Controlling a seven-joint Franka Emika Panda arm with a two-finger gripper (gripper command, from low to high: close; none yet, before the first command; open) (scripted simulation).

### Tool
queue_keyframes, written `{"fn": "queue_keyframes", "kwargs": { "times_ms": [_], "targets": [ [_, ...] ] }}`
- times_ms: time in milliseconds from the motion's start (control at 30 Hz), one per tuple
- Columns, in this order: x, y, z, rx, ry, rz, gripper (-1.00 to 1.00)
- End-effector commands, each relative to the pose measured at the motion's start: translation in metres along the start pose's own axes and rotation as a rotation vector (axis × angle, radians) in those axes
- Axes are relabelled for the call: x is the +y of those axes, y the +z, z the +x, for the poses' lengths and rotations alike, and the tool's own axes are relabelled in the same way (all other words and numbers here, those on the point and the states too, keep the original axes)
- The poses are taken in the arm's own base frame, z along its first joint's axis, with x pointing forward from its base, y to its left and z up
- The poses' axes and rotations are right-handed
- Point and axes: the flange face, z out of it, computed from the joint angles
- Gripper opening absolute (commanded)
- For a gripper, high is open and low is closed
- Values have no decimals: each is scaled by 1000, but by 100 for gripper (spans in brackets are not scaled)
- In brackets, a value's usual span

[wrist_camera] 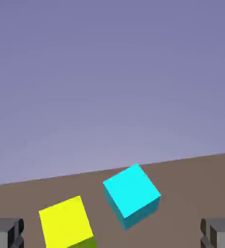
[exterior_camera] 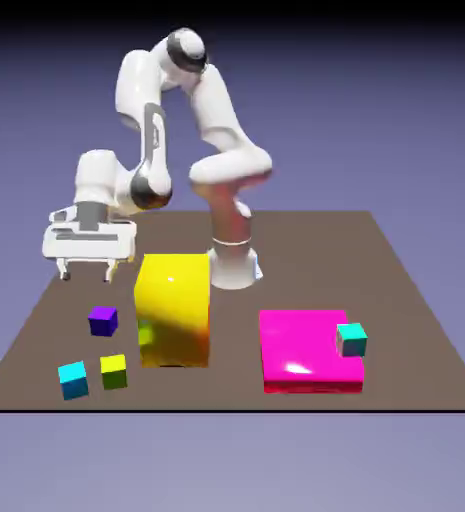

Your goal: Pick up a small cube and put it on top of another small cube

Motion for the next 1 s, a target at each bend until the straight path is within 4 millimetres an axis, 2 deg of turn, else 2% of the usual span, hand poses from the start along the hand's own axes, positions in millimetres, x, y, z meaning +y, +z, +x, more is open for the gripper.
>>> {"fn": "queue_keyframes", "kwargs": {
  "times_ms": [0,167,333,467,967],
  "targets": [
    [10,2,-3,-2,0,-9,0],
    [61,11,-25,-16,0,-56,0],
    [106,15,-68,-28,-4,-86,0],
    [133,14,-106,-38,-6,-99,0],
    [141,61,-110,-26,17,-99,0]
  ]
}}
